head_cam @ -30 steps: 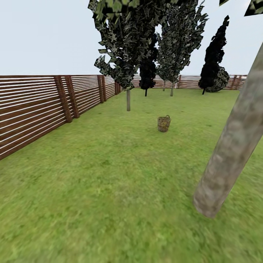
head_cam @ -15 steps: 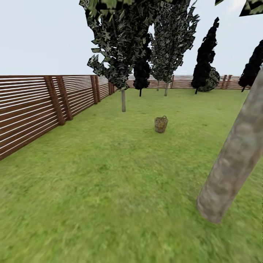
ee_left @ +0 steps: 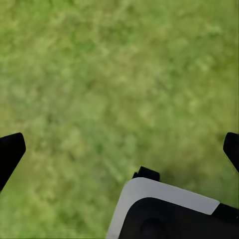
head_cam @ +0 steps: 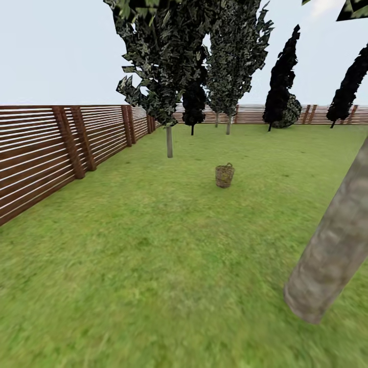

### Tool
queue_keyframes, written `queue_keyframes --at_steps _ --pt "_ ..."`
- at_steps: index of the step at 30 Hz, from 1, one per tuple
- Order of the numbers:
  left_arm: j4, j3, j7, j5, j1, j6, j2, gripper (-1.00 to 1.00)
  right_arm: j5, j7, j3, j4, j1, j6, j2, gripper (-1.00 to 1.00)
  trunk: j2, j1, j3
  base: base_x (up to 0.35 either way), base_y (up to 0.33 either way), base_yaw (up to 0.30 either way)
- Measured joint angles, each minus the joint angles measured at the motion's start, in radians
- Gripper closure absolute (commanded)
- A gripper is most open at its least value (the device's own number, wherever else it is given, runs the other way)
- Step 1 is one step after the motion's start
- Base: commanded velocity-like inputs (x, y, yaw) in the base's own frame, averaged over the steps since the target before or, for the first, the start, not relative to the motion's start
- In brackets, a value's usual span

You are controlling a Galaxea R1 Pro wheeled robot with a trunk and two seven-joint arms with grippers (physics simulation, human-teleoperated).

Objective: Take the three Easter eggs out of the wicker basket on the lawn in the garden, then place them on the lawn next to a single tree (choose any tree) so that all three eggs are next to the same tree and none are left in the basket.

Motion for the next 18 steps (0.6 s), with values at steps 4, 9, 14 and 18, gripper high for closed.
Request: queue_keyframes --at_steps 4,9,14,18 --pt "0.000 0.000 0.000 -0.001 0.000 0.000 0.000 -1.00 0.000 0.000 0.000 0.000 0.000 0.000 0.000 -1.00 0.000 0.000 0.000 0.318 0.014 0.000" --pt "0.000 0.000 0.000 -0.001 0.000 0.000 0.000 -1.00 -0.002 -0.004 -0.003 0.000 0.000 0.000 0.000 -1.00 0.000 0.000 0.000 0.320 0.002 0.000" --pt "0.000 0.000 -0.001 -0.001 0.000 0.000 -0.001 -1.00 -0.005 -0.006 -0.005 0.000 0.000 0.000 0.000 -1.00 0.000 0.000 0.000 0.323 0.000 0.000" --pt "0.000 0.000 -0.001 -0.001 0.000 0.000 -0.001 -1.00 -0.005 -0.006 -0.006 0.000 0.000 0.000 0.000 -1.00 0.000 0.000 0.000 0.324 0.000 0.000"
